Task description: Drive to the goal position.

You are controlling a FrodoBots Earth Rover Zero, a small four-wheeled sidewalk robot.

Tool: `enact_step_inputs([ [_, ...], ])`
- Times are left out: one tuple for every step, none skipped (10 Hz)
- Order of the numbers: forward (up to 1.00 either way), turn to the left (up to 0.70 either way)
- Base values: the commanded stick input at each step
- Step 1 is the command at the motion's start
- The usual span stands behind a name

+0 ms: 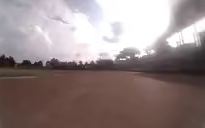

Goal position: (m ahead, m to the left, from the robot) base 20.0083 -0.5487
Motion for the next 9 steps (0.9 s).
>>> enact_step_inputs([
  [0.70, 0.00],
  [0.70, 0.00],
  [0.70, 0.00],
  [0.70, 0.00],
  [0.70, 0.00],
  [0.70, 0.00],
  [0.70, 0.00],
  [0.70, 0.00],
  [0.70, 0.00],
])
